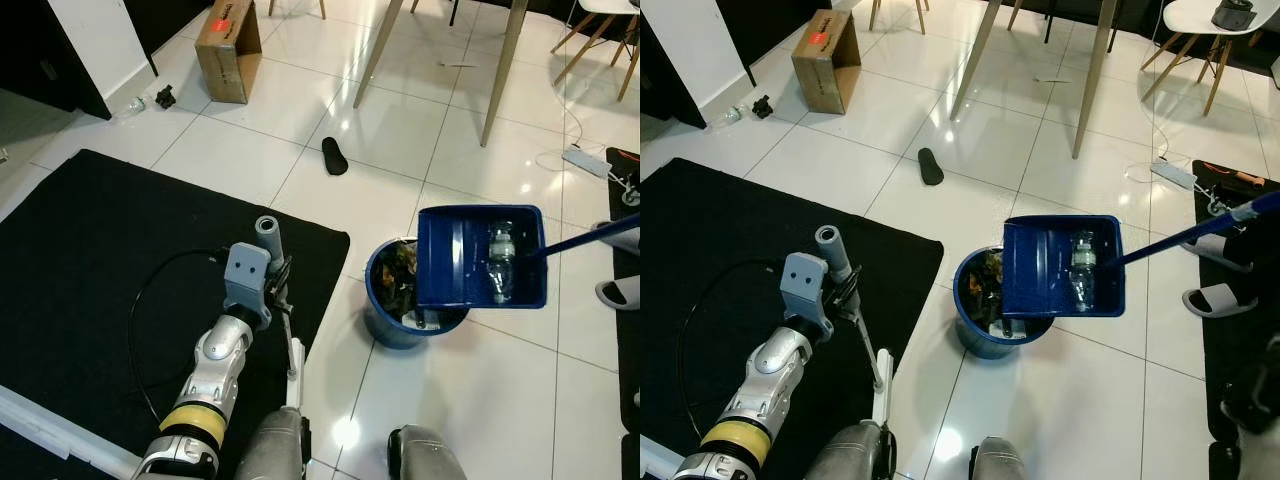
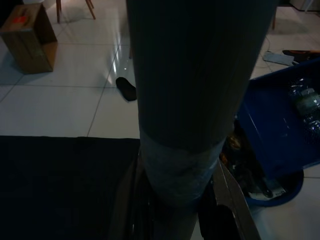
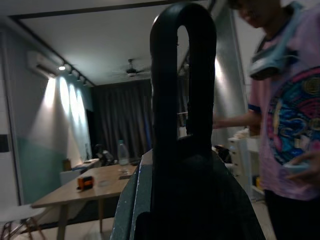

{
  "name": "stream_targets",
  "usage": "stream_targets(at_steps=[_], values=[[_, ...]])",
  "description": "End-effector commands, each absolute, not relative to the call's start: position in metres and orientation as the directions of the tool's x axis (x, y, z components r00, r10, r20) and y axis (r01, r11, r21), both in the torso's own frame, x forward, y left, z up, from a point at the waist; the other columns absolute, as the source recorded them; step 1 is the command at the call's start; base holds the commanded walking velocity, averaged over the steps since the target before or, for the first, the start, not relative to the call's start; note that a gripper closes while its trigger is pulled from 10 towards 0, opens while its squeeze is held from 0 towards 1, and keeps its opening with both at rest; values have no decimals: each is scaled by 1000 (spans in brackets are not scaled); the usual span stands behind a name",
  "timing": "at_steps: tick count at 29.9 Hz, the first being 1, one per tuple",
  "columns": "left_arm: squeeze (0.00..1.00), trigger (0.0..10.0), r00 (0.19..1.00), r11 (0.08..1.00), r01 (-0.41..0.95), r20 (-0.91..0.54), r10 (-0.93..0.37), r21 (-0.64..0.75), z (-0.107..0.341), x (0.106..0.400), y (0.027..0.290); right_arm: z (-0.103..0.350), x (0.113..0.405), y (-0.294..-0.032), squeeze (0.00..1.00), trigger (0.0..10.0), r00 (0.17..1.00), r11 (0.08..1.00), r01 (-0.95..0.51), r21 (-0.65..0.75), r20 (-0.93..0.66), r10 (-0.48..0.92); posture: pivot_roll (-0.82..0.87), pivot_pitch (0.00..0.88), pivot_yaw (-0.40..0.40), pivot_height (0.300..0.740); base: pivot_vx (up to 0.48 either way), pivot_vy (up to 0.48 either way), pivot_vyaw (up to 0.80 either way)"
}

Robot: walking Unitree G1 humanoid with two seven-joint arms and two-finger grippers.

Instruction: Sweep floor

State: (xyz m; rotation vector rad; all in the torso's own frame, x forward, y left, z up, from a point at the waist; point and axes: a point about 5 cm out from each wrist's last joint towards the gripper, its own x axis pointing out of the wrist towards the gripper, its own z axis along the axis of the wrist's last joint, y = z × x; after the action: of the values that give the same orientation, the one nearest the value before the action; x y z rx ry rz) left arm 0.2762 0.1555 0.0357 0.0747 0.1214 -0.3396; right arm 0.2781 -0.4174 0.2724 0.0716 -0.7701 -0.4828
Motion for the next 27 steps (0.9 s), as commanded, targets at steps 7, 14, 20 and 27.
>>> stream_targets(at_steps=[7, 14, 20, 27], values=[[0, 10000, 941, 943, 326, -116, -317, 63, 36, 275, 154, 295, 287, -402, 0, 10000, 557, 906, 381, 187, 735, -386, 51, 45, -18, 740, 0, 0, 0], [0, 10000, 944, 945, 320, -111, -312, 63, 36, 275, 153, 300, 298, -384, 0, 10000, 566, 925, 362, 115, 761, -316, 53, 46, -21, 740, 0, 0, 0], [0, 10000, 946, 947, 314, -108, -306, 63, 35, 274, 152, 300, 298, -386, 0, 10000, 563, 915, 385, 124, 754, -339, 53, 47, -27, 740, 0, 0, 0], [0, 10000, 945, 947, 315, -110, -308, 60, 35, 274, 152, 301, 290, -396, 0, 10000, 537, 889, 432, 151, 749, -388, 52, 49, -24, 740, 0, 0, 0]])
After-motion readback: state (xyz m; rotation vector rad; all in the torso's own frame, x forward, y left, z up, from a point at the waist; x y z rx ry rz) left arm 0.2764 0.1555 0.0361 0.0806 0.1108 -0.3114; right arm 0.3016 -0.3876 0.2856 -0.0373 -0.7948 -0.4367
